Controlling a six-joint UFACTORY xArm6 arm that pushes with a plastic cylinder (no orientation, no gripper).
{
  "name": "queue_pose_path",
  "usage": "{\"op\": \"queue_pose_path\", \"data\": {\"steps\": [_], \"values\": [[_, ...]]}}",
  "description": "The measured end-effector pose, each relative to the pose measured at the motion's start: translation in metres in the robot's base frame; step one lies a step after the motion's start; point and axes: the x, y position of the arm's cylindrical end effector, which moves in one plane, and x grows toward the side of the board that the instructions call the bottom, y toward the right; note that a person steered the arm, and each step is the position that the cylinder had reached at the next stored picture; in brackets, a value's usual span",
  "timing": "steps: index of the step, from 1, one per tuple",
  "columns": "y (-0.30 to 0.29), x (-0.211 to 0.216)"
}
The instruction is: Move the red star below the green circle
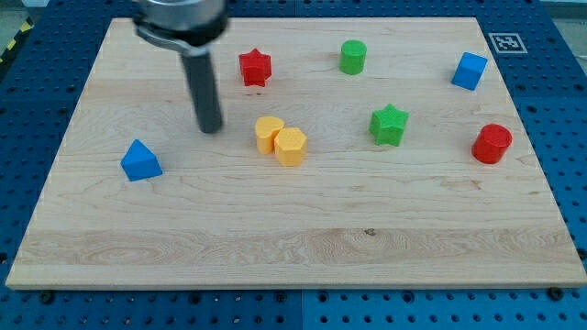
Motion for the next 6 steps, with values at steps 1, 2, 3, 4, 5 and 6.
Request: {"op": "queue_pose_path", "data": {"steps": [1,2,3,4,5,6], "values": [[-0.043,-0.06],[-0.018,-0.099],[0.054,-0.099],[0.15,-0.095],[0.197,-0.093],[0.196,-0.093]]}}
